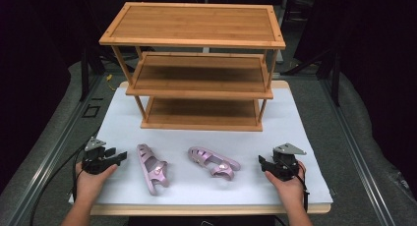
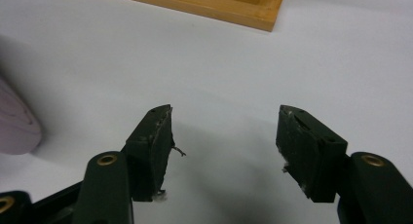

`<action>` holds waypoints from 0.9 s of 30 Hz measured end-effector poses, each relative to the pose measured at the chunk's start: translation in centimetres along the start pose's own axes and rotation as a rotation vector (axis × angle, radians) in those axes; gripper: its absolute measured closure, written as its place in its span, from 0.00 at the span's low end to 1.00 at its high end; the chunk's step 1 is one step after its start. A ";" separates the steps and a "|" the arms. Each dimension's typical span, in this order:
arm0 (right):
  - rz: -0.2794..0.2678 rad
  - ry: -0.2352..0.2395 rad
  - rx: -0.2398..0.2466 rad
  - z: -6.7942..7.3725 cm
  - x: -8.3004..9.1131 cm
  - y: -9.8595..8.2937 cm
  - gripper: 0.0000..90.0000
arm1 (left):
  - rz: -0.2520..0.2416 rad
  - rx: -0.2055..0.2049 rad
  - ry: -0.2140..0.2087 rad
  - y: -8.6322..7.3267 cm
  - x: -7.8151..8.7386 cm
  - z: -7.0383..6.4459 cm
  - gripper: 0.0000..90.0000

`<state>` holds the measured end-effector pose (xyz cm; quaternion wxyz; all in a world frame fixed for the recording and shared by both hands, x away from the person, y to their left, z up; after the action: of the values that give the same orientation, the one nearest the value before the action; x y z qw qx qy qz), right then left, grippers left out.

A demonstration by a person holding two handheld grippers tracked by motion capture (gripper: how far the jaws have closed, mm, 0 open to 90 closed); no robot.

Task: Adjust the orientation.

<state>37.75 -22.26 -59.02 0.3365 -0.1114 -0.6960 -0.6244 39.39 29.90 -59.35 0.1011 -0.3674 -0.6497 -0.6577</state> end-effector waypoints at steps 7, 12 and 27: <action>-0.011 0.001 0.021 0.8 0.4 0.0 0.44 | -0.032 0.025 -0.018 0.7 0.9 -0.8 0.48; -0.016 0.009 0.036 1.5 0.5 0.1 0.45 | -0.055 0.003 -0.060 1.4 1.8 -2.1 0.48; -0.060 0.015 0.039 2.2 1.3 0.9 0.47 | -0.041 -0.111 -0.114 3.2 4.5 -6.8 0.79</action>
<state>36.60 -20.34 -57.54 0.3250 -0.0792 -0.7086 -0.6212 35.74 24.66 -53.28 0.0300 -0.3960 -0.6244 -0.6726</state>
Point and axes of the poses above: each handheld gripper's, and its own axes: x roughly backward along the jaws, y roughly out of its top, z roughly to its left, the point moved 9 cm from there along -x, roughly forward along the jaws, and after that the axes turned 1 degree about -z, right-handed, at the moved point
